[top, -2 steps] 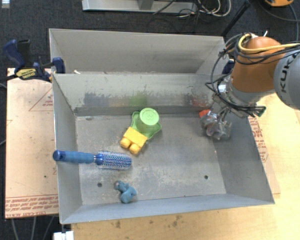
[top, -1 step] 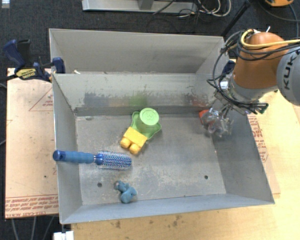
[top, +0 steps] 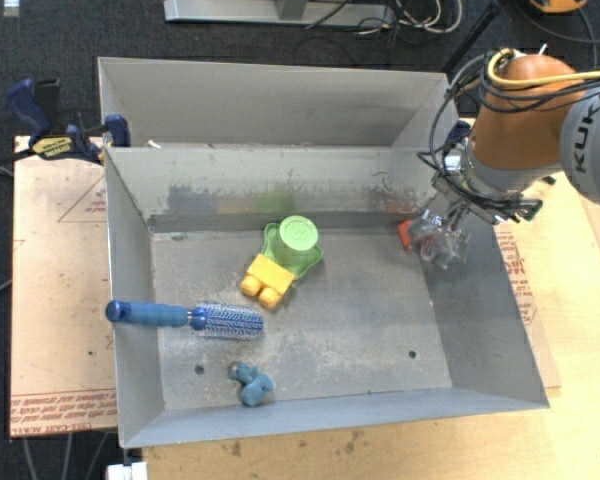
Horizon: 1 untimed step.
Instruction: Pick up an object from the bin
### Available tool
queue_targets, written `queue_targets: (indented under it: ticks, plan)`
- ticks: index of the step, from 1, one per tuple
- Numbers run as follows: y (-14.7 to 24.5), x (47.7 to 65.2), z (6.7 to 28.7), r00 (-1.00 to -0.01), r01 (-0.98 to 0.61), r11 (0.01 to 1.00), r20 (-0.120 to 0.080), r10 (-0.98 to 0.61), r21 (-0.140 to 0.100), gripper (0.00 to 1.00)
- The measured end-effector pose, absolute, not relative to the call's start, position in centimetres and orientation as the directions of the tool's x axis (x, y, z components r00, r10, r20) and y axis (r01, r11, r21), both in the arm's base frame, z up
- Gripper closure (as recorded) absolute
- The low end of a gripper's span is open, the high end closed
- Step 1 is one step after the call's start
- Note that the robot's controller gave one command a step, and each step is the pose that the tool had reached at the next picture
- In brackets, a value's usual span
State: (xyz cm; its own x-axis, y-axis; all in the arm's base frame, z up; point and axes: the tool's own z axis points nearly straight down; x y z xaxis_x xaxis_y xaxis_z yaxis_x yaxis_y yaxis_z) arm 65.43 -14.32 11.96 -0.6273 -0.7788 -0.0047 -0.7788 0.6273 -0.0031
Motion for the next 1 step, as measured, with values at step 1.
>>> queue_targets:
  ticks: [1]
  plan:
    - [-14.26,65.73,19.97,-0.629,-0.777,0.629,-0.007,-0.777,-0.010,1.00]
